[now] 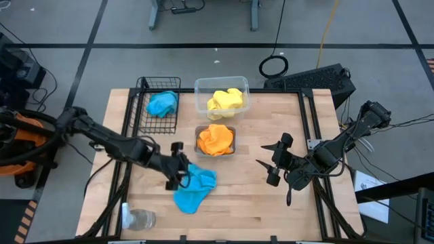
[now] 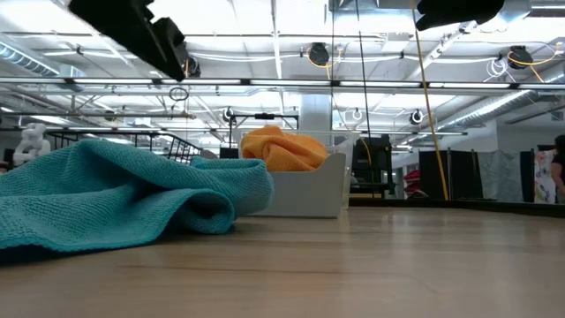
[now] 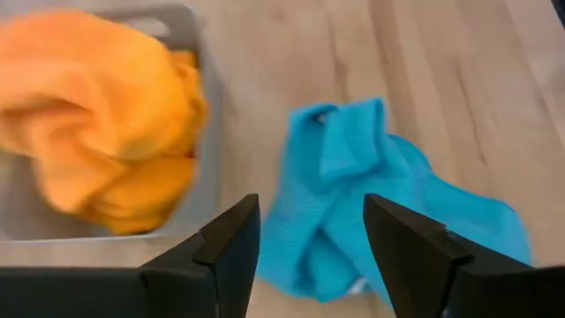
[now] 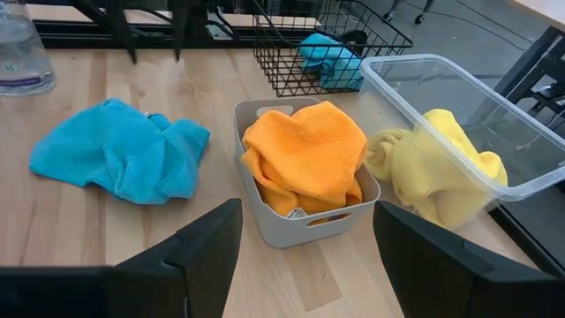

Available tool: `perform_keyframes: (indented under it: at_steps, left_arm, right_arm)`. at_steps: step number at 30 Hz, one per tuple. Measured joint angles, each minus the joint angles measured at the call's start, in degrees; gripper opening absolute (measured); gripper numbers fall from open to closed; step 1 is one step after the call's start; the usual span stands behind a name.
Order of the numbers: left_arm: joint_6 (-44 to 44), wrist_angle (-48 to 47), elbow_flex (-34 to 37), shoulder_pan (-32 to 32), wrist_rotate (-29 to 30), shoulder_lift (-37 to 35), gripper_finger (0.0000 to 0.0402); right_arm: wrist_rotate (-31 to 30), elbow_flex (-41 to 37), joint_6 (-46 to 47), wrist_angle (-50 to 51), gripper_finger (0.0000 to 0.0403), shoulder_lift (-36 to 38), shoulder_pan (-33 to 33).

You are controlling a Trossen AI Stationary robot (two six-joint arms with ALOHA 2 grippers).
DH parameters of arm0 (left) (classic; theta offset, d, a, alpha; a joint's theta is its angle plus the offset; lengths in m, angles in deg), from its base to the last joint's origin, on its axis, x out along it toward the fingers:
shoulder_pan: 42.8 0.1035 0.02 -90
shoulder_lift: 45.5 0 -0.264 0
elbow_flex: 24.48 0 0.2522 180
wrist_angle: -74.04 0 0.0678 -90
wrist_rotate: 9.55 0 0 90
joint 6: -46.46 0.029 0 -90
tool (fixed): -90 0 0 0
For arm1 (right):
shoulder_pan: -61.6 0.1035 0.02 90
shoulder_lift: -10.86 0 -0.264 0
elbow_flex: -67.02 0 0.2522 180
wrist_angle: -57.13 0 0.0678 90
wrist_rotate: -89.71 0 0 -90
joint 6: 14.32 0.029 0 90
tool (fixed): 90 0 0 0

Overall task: Sort microfiber towel by color & place in baskets
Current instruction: Put the blue microfiber cloth into the black wire basket

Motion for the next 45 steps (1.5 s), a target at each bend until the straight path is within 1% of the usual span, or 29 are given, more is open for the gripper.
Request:
perform_keyframes:
  at_steps: [4,7,10,15,18,21,25,28,30,32,35,39,41,42,43,45]
  left_arm:
    - [-3.1,1.1,0.0,-2.7,0.4,4.5,0.0216]
    - [-6.0,1.1,0.0,-3.7,1.2,7.8,0.0235]
    - [-8.1,1.2,0.0,-3.7,1.6,10.9,0.0268]
    - [-8.2,5.1,0.0,-3.7,1.6,16.2,0.0330]
    - [-8.2,6.6,0.0,-3.7,0.9,19.1,0.0359]
    - [-8.2,6.6,0.0,-3.6,-1.2,21.7,0.0371]
    - [-8.2,6.7,0.0,-3.5,-2.6,24.8,0.0369]
    - [-8.1,6.9,-0.1,-3.5,-3.0,26.6,0.0350]
    - [-7.9,7.1,-0.1,-3.5,-3.0,27.2,0.0325]
    - [-7.8,7.2,-0.2,-3.5,-2.9,27.3,0.0291]
    - [-7.3,7.5,-0.1,-3.5,-1.5,27.2,0.0223]
    - [-3.9,8.8,-0.3,-3.4,1.6,25.9,0.0106]
    - [-1.5,8.8,-1.5,-3.4,3.2,24.9,0.0049]
    - [-0.1,9.0,-2.3,-3.4,3.8,24.5,0.0029]
    - [1.0,9.5,-3.1,-3.4,4.6,24.0,0.0020]
    - [2.7,9.3,-4.7,-3.3,6.3,23.2,0.0025]
  right_arm:
    - [0.0,0.0,0.1,0.0,0.0249,0.0,0.0]
    - [0.0,0.0,0.1,0.0,0.0249,0.0,0.0]
    - [0.0,0.0,0.2,0.0,0.0249,0.0,0.0]
    - [0.0,0.0,0.2,0.0,0.0249,0.0,0.0]
    - [0.0,0.0,0.2,0.0,0.0249,0.0,0.0]
    - [0.0,0.0,0.2,0.0,0.0249,0.0,0.0]
    - [0.0,0.0,0.2,0.0,0.0249,0.0,0.0]
    - [0.0,0.0,0.2,-0.4,0.0249,0.0,0.0]
    - [0.0,0.0,-0.1,-1.2,0.0249,0.0,0.0]
    - [0.0,0.0,-1.3,-2.7,0.0249,0.0,0.0]
    - [0.2,0.0,-4.3,-5.2,0.0249,-0.2,0.0]
    - [0.7,0.0,-9.6,-8.7,0.0249,-2.0,0.0]
    - [2.8,0.0,-13.9,-11.8,0.0249,-3.3,-0.1]
    - [4.2,0.0,-16.4,-13.5,0.0249,-4.2,-0.3]
    - [5.7,0.0,-19.1,-15.6,0.0249,-5.2,-0.4]
    - [8.5,0.0,-24.6,-20.3,0.0249,-7.2,-0.7]
